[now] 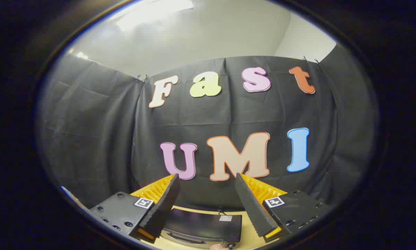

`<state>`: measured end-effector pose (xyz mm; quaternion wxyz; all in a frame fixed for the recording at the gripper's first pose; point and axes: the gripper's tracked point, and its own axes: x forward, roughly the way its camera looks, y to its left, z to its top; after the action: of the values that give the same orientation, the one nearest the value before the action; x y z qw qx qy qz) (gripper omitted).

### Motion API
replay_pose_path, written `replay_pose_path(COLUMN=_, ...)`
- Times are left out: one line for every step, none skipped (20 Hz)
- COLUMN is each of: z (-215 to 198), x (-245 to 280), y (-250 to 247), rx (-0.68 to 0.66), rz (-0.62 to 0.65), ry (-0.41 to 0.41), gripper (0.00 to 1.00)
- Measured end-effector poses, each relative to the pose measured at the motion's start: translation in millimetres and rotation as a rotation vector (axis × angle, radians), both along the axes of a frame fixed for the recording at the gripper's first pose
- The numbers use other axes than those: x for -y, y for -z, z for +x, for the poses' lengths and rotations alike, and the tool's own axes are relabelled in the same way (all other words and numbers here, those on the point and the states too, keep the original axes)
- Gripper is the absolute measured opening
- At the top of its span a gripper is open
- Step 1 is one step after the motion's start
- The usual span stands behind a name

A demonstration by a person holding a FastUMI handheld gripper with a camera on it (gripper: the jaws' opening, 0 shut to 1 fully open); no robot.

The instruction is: Open the toaster oven, put the food inside, and close the toaster oven door.

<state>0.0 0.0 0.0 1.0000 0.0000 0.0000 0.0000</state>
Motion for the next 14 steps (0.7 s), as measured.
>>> replay_pose_path(z=2.3, x=-7.1, y=-0.6, rx=-0.003, rz=0.000, ry=-0.005, gripper=1.00)
replay_pose_path(z=5.0, x=-14.0, y=0.1, rx=-0.003, rz=0.003, ry=-0.011, gripper=1.00)
replay_pose_path(z=7.1, x=-18.3, y=-0.8, rx=-0.003, rz=0.006, ry=-0.014, gripper=1.00)
replay_pose_path(z=9.2, x=-21.1, y=-0.9, rx=-0.005, rz=0.008, ry=-0.015, gripper=1.00)
replay_pose_path(z=11.7, x=-23.3, y=-1.7, rx=-0.009, rz=0.010, ry=-0.015, gripper=1.00)
replay_pose_path(z=11.5, x=-26.4, y=-0.3, rx=-0.011, rz=0.012, ry=-0.016, gripper=1.00)
replay_pose_path(z=13.0, x=-28.7, y=-1.4, rx=-0.012, rz=0.013, ry=-0.017, gripper=1.00)
replay_pose_path(z=13.9, x=-29.5, y=-0.5, rx=-0.013, rz=0.010, ry=-0.015, gripper=1.00)
replay_pose_path(z=15.6, x=-30.4, y=-1.3, rx=-0.011, rz=0.004, ry=-0.013, gripper=1.00)
replay_pose_path(z=16.4, x=-30.9, y=-1.6, rx=-0.012, rz=-0.002, ry=-0.010, gripper=1.00)
replay_pose_path(z=18.2, x=-31.7, y=-1.6, rx=-0.013, rz=-0.004, ry=-0.009, gripper=1.00)
replay_pose_path(z=18.9, x=-33.0, y=-0.5, rx=-0.014, rz=-0.003, ry=-0.009, gripper=1.00)
replay_pose_path(z=20.4, x=-33.6, y=0.2, rx=-0.016, rz=0.000, ry=-0.010, gripper=1.00)
replay_pose_path(z=21.2, x=-35.8, y=4.1, rx=-0.021, rz=0.001, ry=-0.012, gripper=1.00)
